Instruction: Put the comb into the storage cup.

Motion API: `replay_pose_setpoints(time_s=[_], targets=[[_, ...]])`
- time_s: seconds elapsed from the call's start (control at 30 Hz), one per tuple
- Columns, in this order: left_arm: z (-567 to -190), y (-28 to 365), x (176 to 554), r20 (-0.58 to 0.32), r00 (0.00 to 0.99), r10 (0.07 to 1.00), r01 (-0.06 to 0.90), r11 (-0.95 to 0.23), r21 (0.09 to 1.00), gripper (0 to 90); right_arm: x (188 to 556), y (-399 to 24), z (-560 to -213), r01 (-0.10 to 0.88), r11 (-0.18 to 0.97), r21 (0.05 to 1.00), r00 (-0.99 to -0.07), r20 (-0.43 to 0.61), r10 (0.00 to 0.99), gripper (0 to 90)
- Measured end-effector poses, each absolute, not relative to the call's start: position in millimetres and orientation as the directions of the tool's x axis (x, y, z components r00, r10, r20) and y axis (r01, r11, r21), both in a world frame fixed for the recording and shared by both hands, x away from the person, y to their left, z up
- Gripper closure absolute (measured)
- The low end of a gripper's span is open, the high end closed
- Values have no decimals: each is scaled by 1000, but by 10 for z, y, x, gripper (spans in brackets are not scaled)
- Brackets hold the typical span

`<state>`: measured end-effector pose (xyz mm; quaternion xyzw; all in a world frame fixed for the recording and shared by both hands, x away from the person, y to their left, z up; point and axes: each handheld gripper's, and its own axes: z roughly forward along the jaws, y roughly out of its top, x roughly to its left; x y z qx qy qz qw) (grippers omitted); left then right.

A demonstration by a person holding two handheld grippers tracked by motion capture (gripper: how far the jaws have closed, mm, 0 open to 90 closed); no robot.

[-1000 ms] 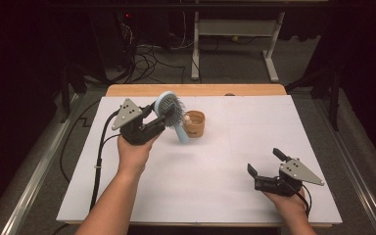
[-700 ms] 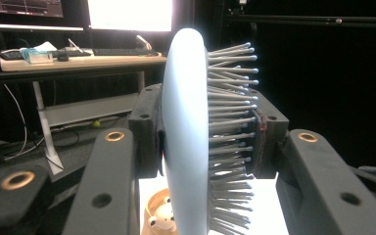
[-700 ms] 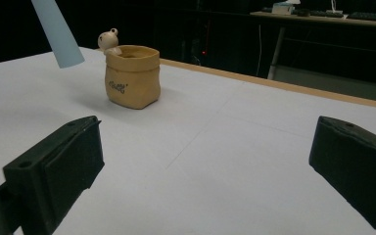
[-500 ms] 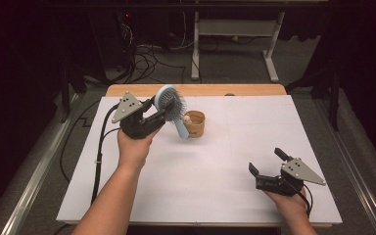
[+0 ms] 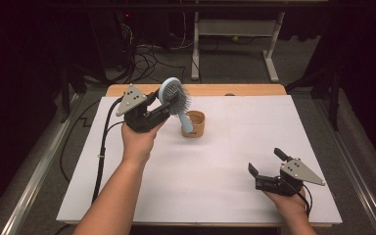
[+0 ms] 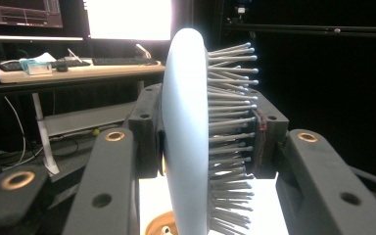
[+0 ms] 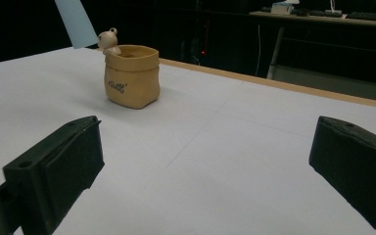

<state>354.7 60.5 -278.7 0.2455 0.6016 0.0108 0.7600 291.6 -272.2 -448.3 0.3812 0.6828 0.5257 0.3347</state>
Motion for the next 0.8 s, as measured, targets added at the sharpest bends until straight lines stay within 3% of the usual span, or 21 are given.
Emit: replay_pose_setpoints(time_s=[0.8], targets=[[-2659,467,3684,-912,279,301,260,890,374,579,2906,-2731,-4481,166,159,973,-484,-60,873,3]])
